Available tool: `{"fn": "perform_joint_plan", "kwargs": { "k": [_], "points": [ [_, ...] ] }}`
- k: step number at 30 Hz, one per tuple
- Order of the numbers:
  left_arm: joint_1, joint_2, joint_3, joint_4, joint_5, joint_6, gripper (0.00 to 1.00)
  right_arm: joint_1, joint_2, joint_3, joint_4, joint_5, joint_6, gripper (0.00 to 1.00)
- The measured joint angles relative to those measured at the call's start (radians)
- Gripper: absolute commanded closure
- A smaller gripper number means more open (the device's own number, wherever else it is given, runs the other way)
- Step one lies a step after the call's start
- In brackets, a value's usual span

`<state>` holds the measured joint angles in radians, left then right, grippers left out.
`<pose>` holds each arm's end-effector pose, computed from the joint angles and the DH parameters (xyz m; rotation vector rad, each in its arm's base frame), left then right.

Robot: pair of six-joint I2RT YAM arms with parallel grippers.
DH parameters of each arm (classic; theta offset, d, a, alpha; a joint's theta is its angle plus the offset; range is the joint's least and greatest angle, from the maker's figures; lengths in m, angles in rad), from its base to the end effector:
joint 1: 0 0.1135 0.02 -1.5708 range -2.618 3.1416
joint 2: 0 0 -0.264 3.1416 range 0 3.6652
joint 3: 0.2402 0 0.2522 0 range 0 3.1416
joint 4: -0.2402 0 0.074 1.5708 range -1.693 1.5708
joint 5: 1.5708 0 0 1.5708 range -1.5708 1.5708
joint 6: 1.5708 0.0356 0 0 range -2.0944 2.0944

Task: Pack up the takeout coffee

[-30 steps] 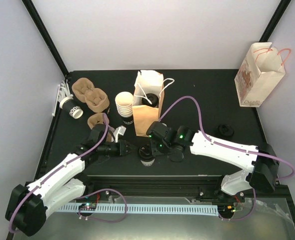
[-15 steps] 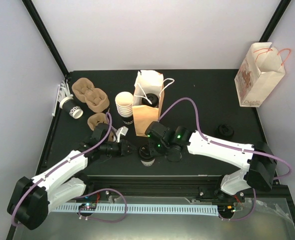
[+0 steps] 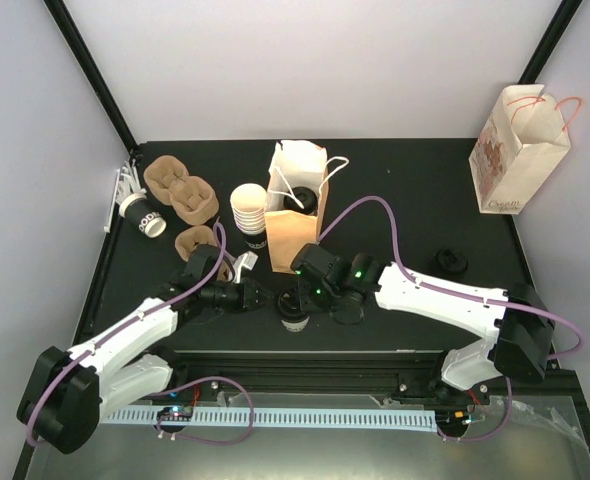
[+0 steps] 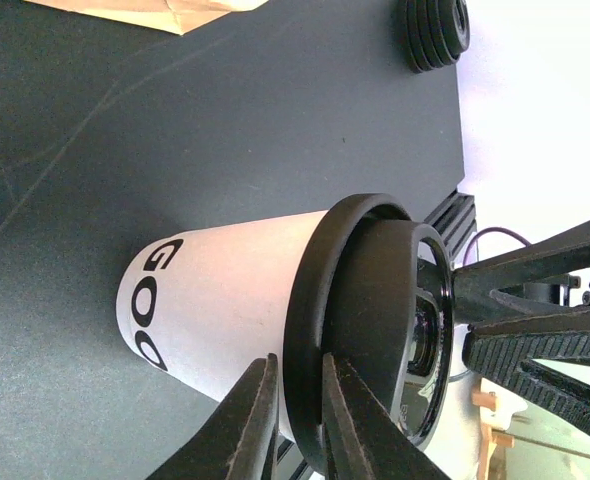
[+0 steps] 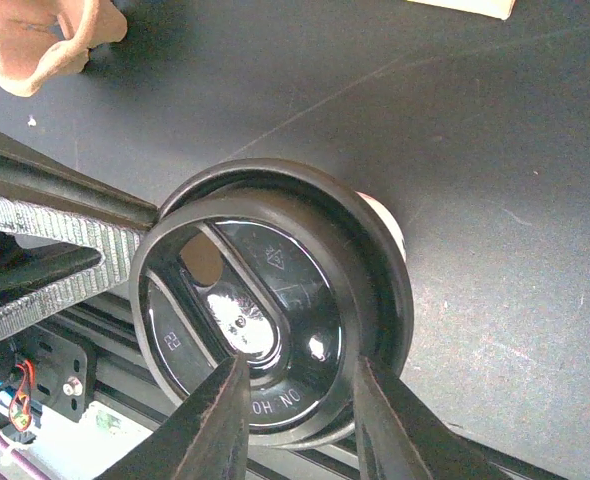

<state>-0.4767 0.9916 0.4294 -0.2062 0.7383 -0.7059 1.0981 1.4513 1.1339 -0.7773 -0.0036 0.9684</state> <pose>0.1550 -0.1070 0.1849 0.1224 2.5436 -1.4014 0.1320 0.2584 0.2588 -0.1853 2.8349 0.5948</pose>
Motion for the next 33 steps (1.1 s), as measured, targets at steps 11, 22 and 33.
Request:
{"fn": "perform_joint_plan", "kwargs": {
  "k": [11, 22, 33],
  "points": [
    [0.002, 0.012, 0.0, 0.017, 0.01, 0.007, 0.86, -0.001, -0.037, -0.05, 0.007, 0.012, -0.004, 0.66],
    [0.002, 0.012, 0.0, 0.018, 0.01, 0.008, 0.86, -0.001, -0.032, -0.05, 0.029, 0.0, -0.02, 0.68],
    [0.002, 0.019, 0.0, 0.025, 0.017, 0.01, 0.87, -0.005, -0.059, -0.121, 0.124, -0.012, 0.0, 0.7]
  ]
}}
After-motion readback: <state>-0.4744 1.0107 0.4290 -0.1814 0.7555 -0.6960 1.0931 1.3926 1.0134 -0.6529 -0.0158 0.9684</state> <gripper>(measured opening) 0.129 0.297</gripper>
